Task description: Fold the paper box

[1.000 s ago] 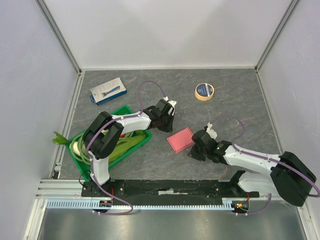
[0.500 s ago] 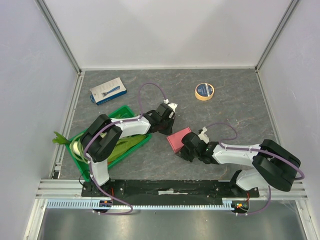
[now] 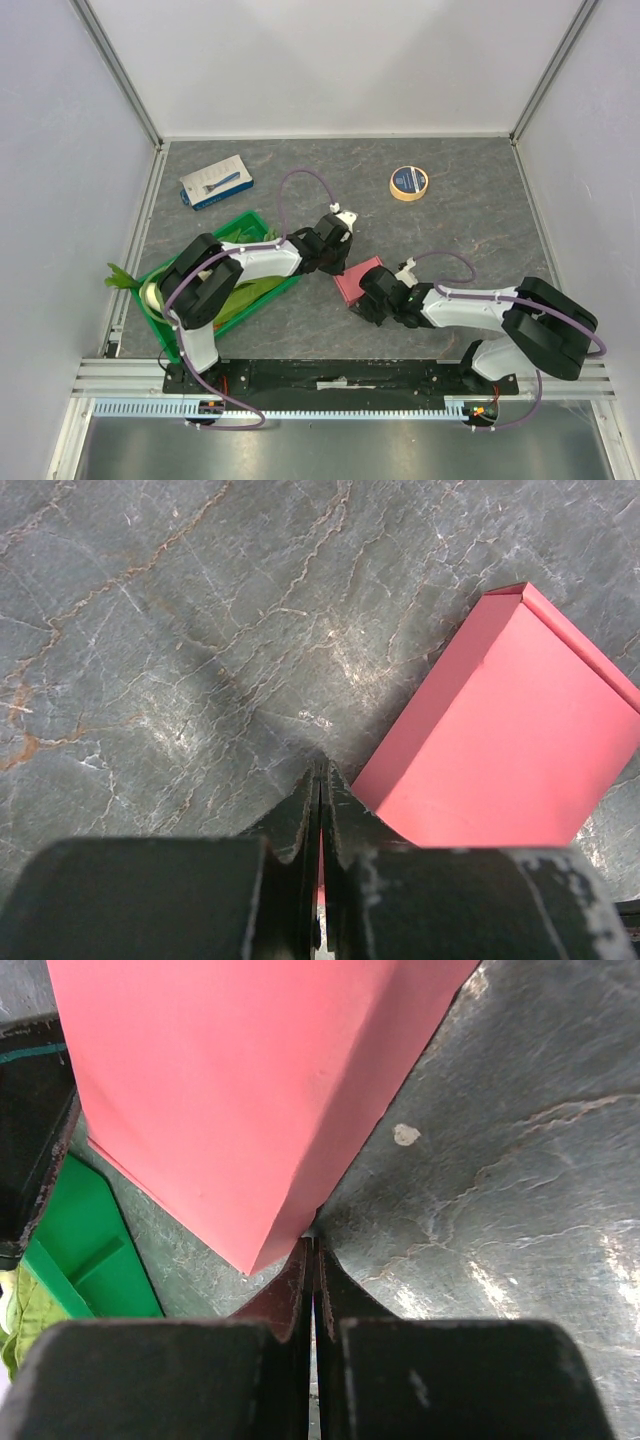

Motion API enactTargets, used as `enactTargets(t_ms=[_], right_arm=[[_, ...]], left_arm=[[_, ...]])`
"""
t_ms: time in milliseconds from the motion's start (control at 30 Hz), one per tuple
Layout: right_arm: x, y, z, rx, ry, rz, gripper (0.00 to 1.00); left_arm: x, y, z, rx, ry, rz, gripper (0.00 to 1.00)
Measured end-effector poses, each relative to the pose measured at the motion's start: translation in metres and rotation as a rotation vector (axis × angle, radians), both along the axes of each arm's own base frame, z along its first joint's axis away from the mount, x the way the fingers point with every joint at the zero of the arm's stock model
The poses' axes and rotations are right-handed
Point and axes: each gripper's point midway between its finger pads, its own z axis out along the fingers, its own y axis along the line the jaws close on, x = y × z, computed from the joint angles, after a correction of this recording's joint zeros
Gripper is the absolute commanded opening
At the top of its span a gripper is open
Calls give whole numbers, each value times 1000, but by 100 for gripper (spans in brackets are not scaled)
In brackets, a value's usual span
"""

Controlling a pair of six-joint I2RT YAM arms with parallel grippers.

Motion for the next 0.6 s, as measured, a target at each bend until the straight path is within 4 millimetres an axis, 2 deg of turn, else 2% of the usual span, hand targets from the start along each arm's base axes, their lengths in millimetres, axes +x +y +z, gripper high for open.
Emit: enactTargets(t_ms=[267,600], right_arm=[[0,4,0,6,26,-31,0],[-4,8,0,35,71,-33,0]], left_arm=[[-11,5,0,-10,-14,-5,2],[-18,-1,3,-18,-67,15,3]])
